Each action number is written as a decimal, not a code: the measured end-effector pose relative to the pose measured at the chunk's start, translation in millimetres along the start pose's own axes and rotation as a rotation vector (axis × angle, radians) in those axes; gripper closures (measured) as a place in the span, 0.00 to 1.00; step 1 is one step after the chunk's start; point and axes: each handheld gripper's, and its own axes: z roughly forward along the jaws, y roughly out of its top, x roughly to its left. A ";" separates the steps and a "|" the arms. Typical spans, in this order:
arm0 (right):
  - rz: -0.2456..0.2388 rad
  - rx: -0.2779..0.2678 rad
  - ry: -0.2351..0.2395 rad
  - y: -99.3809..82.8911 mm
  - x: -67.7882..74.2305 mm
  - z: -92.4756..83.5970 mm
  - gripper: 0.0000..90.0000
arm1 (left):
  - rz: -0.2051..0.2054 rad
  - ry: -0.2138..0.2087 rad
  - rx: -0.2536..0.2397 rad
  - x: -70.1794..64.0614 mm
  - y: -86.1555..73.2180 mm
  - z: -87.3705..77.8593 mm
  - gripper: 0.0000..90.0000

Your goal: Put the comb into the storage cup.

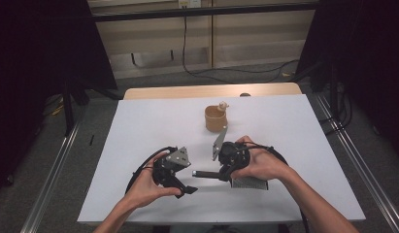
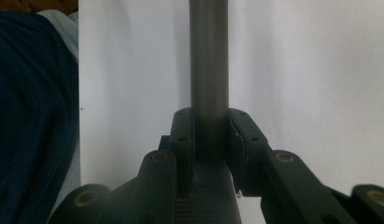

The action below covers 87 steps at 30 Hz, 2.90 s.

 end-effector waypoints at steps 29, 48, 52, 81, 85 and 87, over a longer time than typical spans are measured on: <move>-0.053 0.055 0.054 10.5 3.9 10.6 0.81 | 0.090 -0.040 0.061 -8.6 13.5 13.9 0.57; -0.094 0.036 0.034 13.4 7.9 9.7 0.81 | 0.054 -0.134 0.058 2.9 16.7 19.3 0.70; -0.102 0.037 0.036 14.0 8.9 10.5 0.81 | 0.045 -0.141 0.051 2.6 18.5 20.2 0.72; -0.151 0.051 0.027 12.3 8.8 12.3 0.81 | 0.024 -0.150 0.068 -0.2 13.1 23.7 0.81; -0.142 0.036 0.018 10.7 5.9 9.6 0.79 | 0.007 -0.130 0.047 0.9 13.5 23.5 0.81; -0.136 0.021 0.017 9.8 4.5 8.0 0.76 | 0.001 -0.118 0.051 0.9 12.7 24.2 0.81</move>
